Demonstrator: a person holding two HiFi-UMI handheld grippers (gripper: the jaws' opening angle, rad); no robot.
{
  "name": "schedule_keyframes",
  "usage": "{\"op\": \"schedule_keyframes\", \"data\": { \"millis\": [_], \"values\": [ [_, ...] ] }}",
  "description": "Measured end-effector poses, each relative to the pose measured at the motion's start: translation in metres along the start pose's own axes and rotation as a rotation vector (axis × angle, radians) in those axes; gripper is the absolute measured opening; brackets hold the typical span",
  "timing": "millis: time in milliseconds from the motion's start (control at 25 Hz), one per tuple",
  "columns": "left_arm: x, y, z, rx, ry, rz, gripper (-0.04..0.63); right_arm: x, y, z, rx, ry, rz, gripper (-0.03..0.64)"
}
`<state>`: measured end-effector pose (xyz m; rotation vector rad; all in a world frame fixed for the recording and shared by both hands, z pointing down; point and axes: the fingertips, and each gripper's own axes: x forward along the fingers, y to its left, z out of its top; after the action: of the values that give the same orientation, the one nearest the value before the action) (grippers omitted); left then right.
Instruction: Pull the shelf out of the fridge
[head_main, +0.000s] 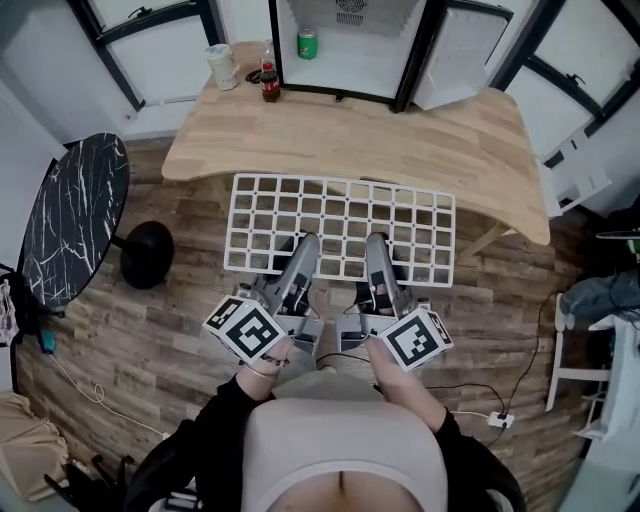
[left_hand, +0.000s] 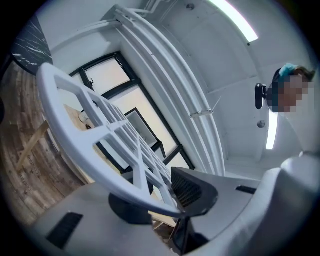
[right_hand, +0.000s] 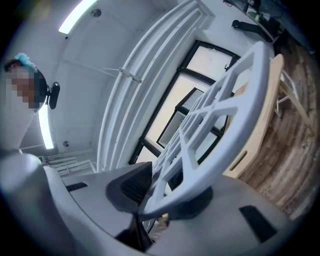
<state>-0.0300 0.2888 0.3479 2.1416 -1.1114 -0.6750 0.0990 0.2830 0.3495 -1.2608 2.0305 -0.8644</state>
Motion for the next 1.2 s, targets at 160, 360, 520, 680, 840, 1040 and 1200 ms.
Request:
{"op": "schedule_keyframes", "data": {
  "millis": [160, 360, 520, 680, 840, 1040, 1200],
  "values": [
    [-0.024, -0.025, -0.015, 0.010, -0.003, -0.005, 0.101, -0.036, 0.011, 0.003, 0.000, -0.007, 0.023, 0.106],
    [-0.045, -0.043, -0.021, 0.004, 0.002, -0.019, 0.101, -0.063, 0.021, 0.001, -0.003, -0.014, 0.003, 0.106],
    [-0.052, -0.049, -0.010, 0.024, 0.015, -0.055, 0.101, -0.066, 0.038, 0.000, -0.015, -0.049, 0.013, 0.106],
    [-0.061, -0.042, 0.002, 0.032, 0.042, -0.062, 0.103, -0.062, 0.050, -0.014, -0.007, -0.064, 0.010, 0.106],
    [-0.072, -0.031, 0.013, 0.024, 0.053, -0.062, 0.103, -0.059, 0.057, -0.029, -0.004, -0.068, -0.017, 0.106],
    [-0.078, -0.025, 0.016, 0.007, 0.061, -0.071, 0.103, -0.057, 0.063, -0.038, -0.026, -0.070, -0.022, 0.106],
    [-0.081, -0.024, 0.019, 0.008, 0.064, -0.077, 0.103, -0.056, 0.070, -0.040, -0.048, -0.077, -0.003, 0.107]
  ]
}}
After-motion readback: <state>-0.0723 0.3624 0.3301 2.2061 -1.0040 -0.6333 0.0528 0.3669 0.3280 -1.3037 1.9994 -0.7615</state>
